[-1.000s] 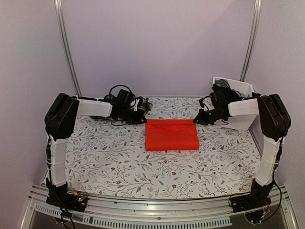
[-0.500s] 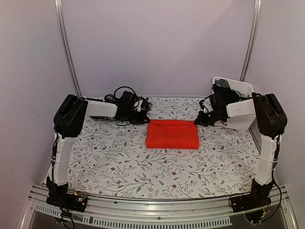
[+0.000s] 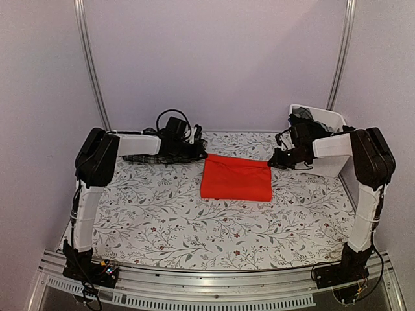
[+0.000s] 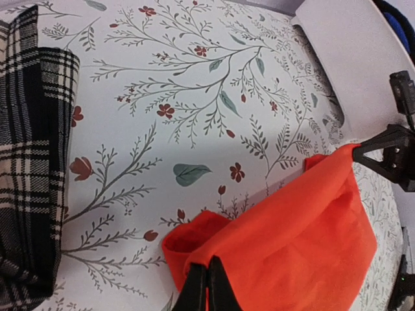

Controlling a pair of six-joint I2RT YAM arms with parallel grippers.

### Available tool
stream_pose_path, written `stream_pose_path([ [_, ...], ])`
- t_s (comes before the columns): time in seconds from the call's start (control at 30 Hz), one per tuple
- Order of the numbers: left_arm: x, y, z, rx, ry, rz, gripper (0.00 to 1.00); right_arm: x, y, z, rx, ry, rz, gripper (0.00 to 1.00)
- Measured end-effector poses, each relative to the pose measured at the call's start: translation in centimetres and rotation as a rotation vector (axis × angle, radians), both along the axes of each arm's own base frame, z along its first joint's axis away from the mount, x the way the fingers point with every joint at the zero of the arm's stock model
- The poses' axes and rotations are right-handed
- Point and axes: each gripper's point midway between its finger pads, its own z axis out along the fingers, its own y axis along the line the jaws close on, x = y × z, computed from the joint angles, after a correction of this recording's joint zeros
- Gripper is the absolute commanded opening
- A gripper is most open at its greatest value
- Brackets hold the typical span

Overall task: Fold and stack the mixed laundry pile
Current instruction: Fold the 2/3-rectangle-folded T-shirt at the center of the board.

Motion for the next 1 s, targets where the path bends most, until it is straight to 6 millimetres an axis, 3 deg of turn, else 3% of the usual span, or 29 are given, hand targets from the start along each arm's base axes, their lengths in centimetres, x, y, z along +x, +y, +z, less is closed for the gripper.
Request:
stream_pose_path([
  [0.13,0.9,-0.8,-0.7,-0.008,-0.007,-0.016,0.00,0.0,-0.2,-1.8,-0.013,0.037,-0.008,0.00],
  [0.3,1.6,-1.5,-2.4,-0.002,0.010,-0.036,0.00,0.0,-0.3,-1.9,-0.018,0.039,-0.013,0.00],
  [0.47,0.6,-1.0,-4.2,0.009,0.039,-0.035,0.00,-0.1,0.5,-2.2,-0.032,0.046,0.009,0.00],
  [0.53,-1.3,0.1,-5.2,0.010,0.065,-0.028,0.00,0.0,2.0,-2.8,-0.037,0.041,0.039,0.00],
  [0.63,-4.5,2.0,-4.9,0.018,0.093,-0.010,0.00,-0.7,4.2,-4.0,-0.039,0.046,0.086,0.00],
  [0.73,-8.4,4.5,-4.8,0.036,0.129,0.016,0.00,-1.9,7.2,-3.8,-0.031,0.035,0.145,0.00],
  [0.9,-14.4,9.2,-4.7,0.071,0.175,0.076,0.00,-6.2,13.0,-4.0,0.011,0.042,0.268,0.00],
  [1.0,-16.4,10.7,-4.1,0.078,0.173,0.097,0.00,-9.5,13.9,-3.8,0.034,0.081,0.300,0.00],
])
